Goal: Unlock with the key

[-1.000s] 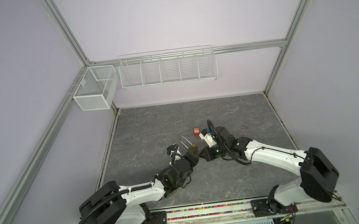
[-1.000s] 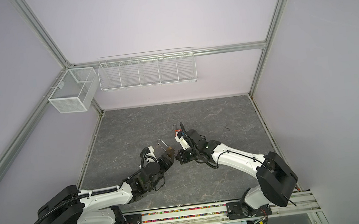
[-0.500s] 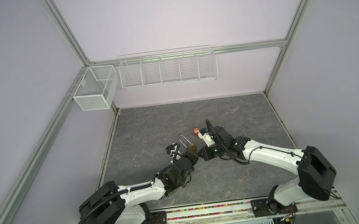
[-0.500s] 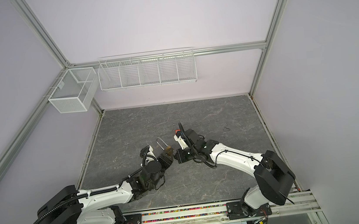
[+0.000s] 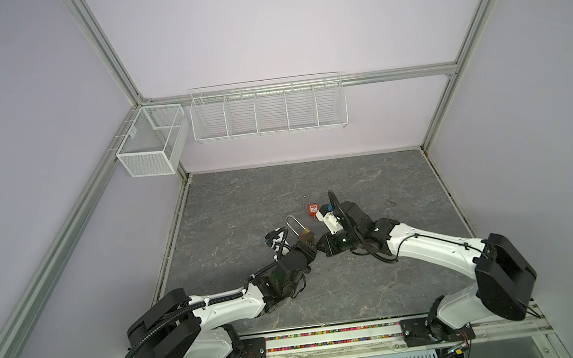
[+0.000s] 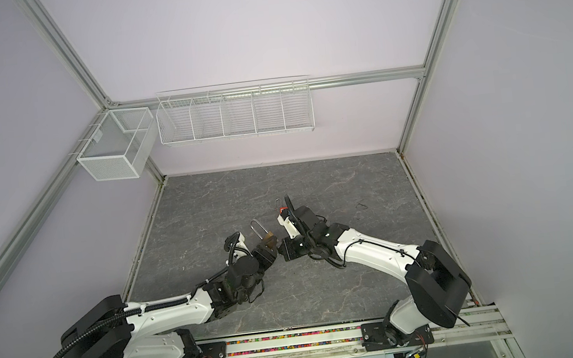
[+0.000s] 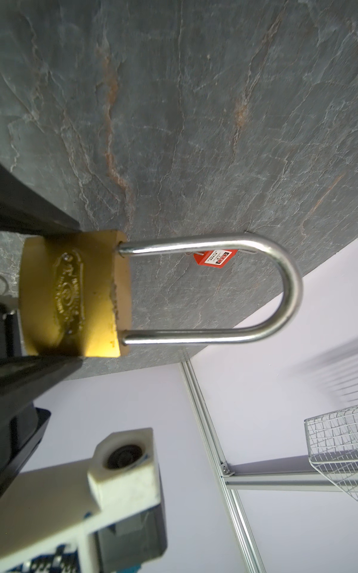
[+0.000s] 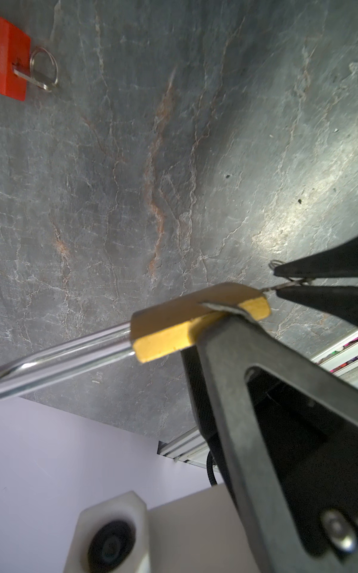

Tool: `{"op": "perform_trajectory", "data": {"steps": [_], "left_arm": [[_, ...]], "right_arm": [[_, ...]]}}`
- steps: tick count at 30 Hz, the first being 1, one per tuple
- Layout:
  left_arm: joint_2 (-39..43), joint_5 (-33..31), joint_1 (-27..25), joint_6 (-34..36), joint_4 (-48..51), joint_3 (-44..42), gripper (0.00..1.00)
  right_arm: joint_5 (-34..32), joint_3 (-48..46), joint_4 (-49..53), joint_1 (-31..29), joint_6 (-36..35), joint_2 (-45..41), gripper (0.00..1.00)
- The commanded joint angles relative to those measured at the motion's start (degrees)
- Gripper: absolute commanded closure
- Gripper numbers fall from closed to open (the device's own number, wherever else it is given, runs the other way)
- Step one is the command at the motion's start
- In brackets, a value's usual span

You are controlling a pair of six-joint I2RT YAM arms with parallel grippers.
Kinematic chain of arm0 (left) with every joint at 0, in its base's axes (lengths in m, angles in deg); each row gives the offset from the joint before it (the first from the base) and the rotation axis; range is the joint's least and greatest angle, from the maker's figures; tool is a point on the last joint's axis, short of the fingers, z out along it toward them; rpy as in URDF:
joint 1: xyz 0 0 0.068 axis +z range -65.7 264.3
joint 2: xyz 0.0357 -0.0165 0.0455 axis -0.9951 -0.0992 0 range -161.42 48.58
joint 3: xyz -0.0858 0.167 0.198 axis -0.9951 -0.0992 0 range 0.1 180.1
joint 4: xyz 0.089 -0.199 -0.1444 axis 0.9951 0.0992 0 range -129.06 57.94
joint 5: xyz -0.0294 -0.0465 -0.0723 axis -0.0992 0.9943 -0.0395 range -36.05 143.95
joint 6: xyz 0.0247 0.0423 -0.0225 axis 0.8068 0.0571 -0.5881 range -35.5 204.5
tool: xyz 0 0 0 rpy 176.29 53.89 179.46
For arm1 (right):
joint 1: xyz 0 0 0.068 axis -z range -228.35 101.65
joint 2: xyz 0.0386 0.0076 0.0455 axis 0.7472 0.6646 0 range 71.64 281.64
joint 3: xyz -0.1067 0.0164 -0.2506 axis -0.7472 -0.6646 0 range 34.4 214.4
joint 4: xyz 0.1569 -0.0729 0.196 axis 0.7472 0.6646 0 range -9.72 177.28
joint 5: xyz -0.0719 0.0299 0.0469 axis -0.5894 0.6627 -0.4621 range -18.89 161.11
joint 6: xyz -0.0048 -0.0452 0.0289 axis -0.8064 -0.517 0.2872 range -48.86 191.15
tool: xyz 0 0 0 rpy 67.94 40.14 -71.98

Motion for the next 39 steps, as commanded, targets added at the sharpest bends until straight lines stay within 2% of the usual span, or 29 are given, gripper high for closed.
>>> {"op": "perform_trajectory", "data": {"steps": [1, 5, 12, 20, 25, 29, 35, 39], "left_arm": [[-0.72, 3.04, -1.67, 1.54, 4.72, 0.84, 1.00], [-2.06, 4.14, -1.68, 0.92, 1.98, -0.41, 1.00], [-1.32, 4.81, -1.69, 1.28, 6.17, 1.23, 1.00], [-3.73, 5.42, -1.70, -0.51, 5.94, 2.61, 1.00], [-2.96, 5.47, -1.68, -1.54, 9.23, 3.45, 1.00], [-2.17, 5.21, -1.42, -2.28, 10.37, 3.33, 1.00], [-2.37, 4.80, -0.89, -3.47, 8.34, 2.43, 1.00], [-2.07, 4.44, -0.24, -3.38, 8.51, 2.16, 1.00]], "right_arm": [[-13.89, 0.47, -4.85, 3.64, 1.52, -0.60, 0.93], [-14.93, 0.30, -4.12, 4.36, 2.03, -0.84, 0.94], [-20.71, 1.96, -0.22, 4.30, -2.66, -1.71, 0.93], [-12.78, 0.55, -7.26, 3.61, 1.28, 0.73, 0.93], [-13.50, 0.34, -6.67, 4.13, 0.66, 0.24, 0.93], [-13.83, 0.29, -6.17, 4.51, -0.07, -0.85, 0.86], [-13.74, -0.05, -6.14, 4.69, -0.09, -1.17, 0.84], [-13.43, -1.23, -6.84, 4.74, -0.09, -1.86, 0.79]]}}
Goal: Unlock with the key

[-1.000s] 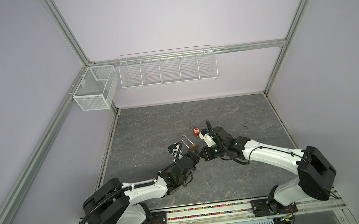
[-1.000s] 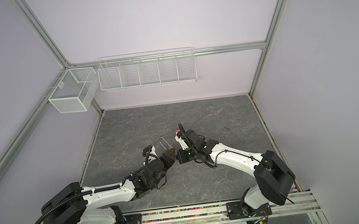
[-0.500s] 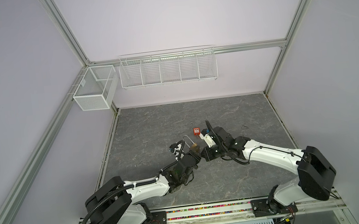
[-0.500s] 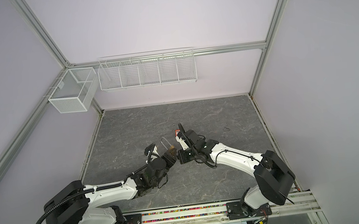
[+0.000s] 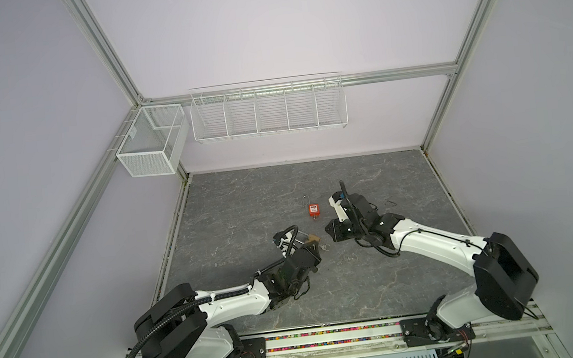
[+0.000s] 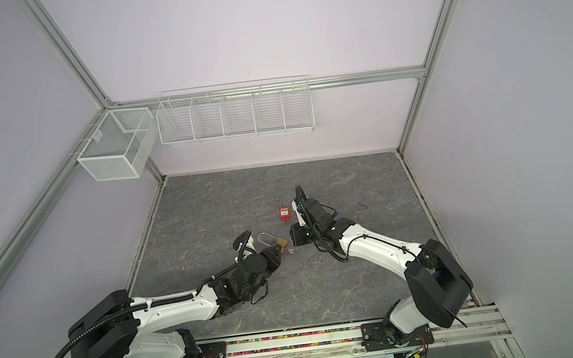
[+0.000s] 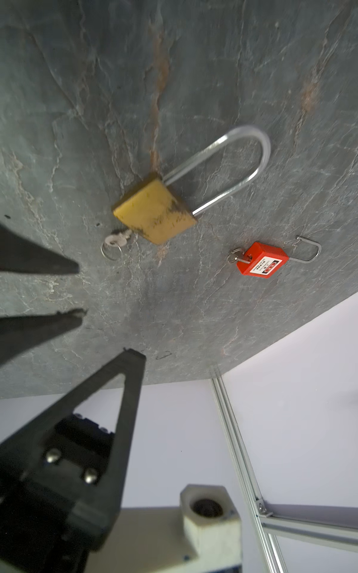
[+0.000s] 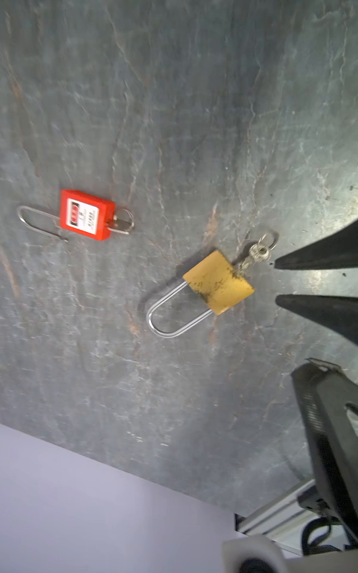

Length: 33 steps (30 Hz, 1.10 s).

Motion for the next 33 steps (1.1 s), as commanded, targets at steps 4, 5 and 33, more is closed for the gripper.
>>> {"op": "perform_trajectory", "data": {"steps": [4, 5, 33], "left_arm": [[1.67, -0.28, 2.01, 0.75, 1.60, -1.58, 1.00], [2.04, 0.52, 3.00, 2.09, 2.50, -1.16, 1.00], [25.02, 34.21, 32.43, 8.34, 21.30, -4.95, 0.27]], "right_arm": [[-2.66, -2.56, -2.30, 0.10, 0.32, -3.24, 0.77], [-2.81, -3.37, -2.19, 0.31, 0.32, -3.82, 0.75], [-5.02, 15.34, 7.50, -4.63, -39.56, 26.88, 0.06]]}}
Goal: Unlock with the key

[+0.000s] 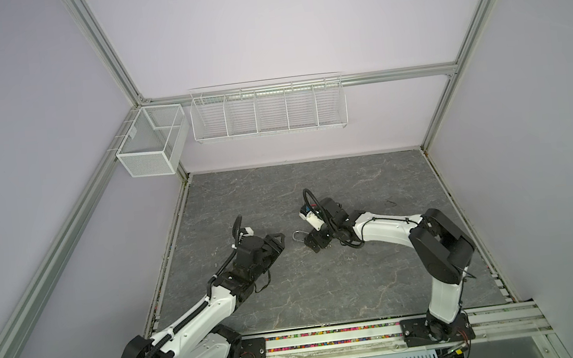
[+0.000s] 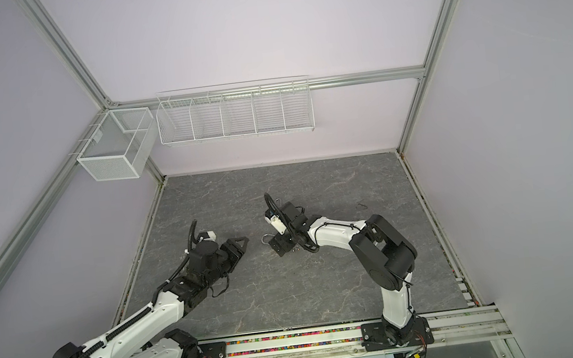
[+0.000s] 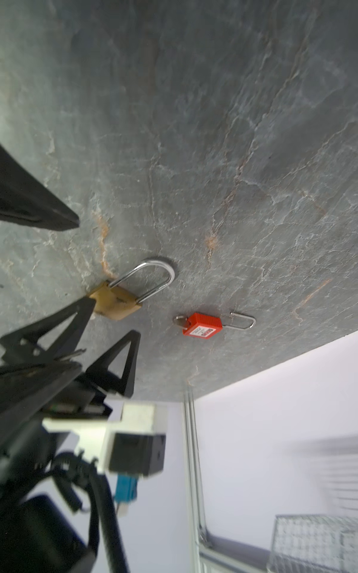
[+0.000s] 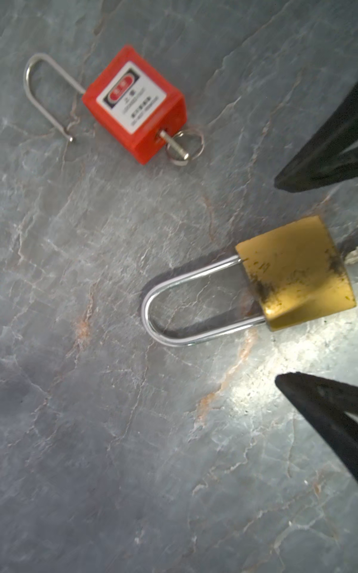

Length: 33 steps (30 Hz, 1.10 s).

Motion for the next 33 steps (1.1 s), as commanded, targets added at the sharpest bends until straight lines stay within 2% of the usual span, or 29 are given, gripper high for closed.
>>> {"op": "perform_trajectory", "data": {"steps": [1, 5, 10, 11, 14, 16, 22, 26, 30, 33], "left_arm": [[5.42, 7.34, 2.99, 1.81, 5.40, 0.77, 0.24], [11.85, 8.50, 5.14, 4.03, 10.89, 0.91, 0.14], [15.60, 8.06, 5.91, 3.58, 11.89, -1.13, 0.12], [15.56, 7.93, 6.09, 3.08, 11.26, -1.75, 0.12], [14.82, 8.35, 6.49, 1.55, 9.42, -2.89, 0.12], [14.37, 8.50, 6.56, 1.29, 8.82, -2.99, 0.12], [13.00, 7.93, 6.66, 1.30, 6.37, -2.42, 0.12], [7.59, 9.11, 6.72, 0.80, -1.02, -3.76, 0.12], [0.55, 11.90, 6.58, 0.77, -13.89, -6.08, 0.12], [-5.51, 14.16, 5.54, 4.11, -16.82, -3.52, 0.13]], "right_arm": [[-3.93, 2.30, 7.14, -0.56, -6.94, 3.43, 0.05], [-5.25, 4.77, 9.98, -0.39, -8.04, 5.73, 0.05], [-5.86, 6.47, 13.21, 0.10, -9.35, 8.33, 0.02], [-6.08, 7.14, 14.10, 0.03, -9.63, 9.11, 0.04], [-5.79, 7.80, 15.63, 0.06, -9.57, 10.12, 0.25], [-5.33, 7.20, 15.94, 0.10, -9.15, 9.62, 0.26], [-2.23, 3.26, 14.45, 1.16, -7.34, 5.69, 0.45], [1.01, 2.01, 12.72, 2.75, -5.82, 3.11, 0.65], [5.30, 0.57, 9.58, 4.07, -3.65, -1.06, 0.77], [7.29, -0.31, 7.32, 4.41, -2.33, -4.04, 0.84]]}}
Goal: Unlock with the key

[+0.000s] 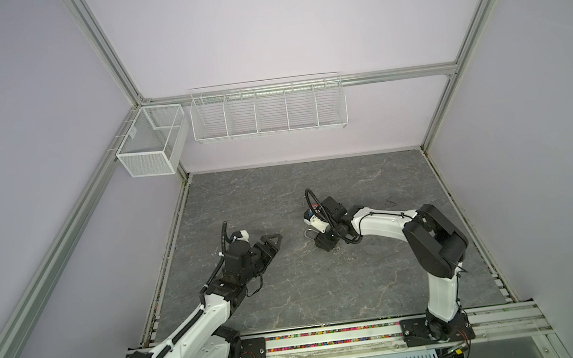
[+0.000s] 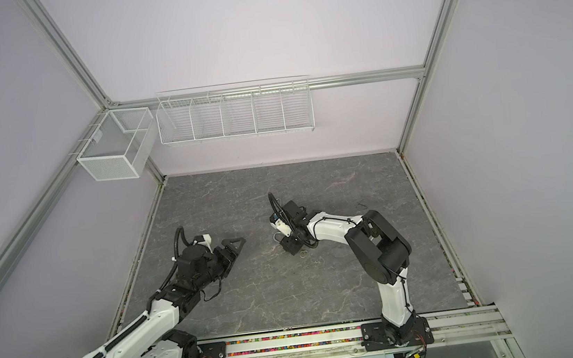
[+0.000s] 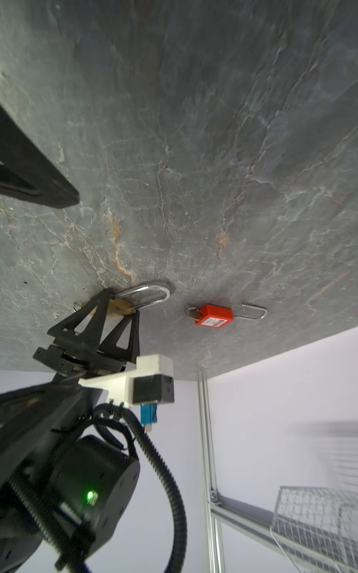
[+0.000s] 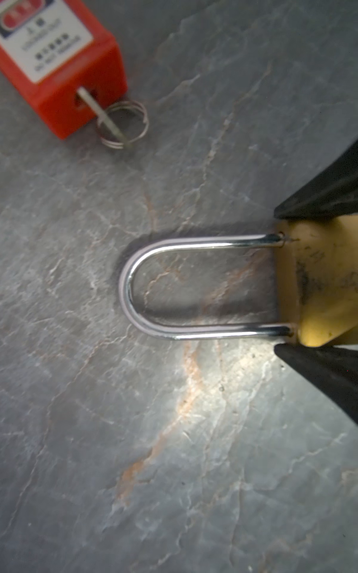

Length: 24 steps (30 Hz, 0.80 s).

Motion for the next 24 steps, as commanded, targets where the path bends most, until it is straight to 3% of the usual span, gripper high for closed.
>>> {"op": "perform_trajectory", "data": {"steps": [1, 8, 14, 19, 24], "left_arm": [[-5.80, 3.18, -1.38, 2.65, -10.91, 2.12, 0.14], [-22.96, 2.73, -6.77, -1.96, -34.88, 4.44, 0.25], [-28.58, -1.19, -9.06, -4.03, -40.78, 6.24, 0.26], [-31.84, -2.44, -10.93, -3.78, -39.67, 9.62, 0.28], [-37.06, -3.13, -11.54, -6.66, -45.94, 10.02, 0.39]], "right_arm": [[4.79, -1.01, -2.81, 0.21, 2.16, -5.16, 0.85], [6.83, -5.21, -8.93, -0.01, 6.17, -11.18, 0.87], [5.26, -4.99, -9.79, -2.60, 8.02, -14.23, 0.88], [3.96, -2.32, -8.55, -3.93, 9.60, -13.49, 0.87], [3.78, -0.68, -8.18, -4.73, 11.70, -13.71, 0.87]]}}
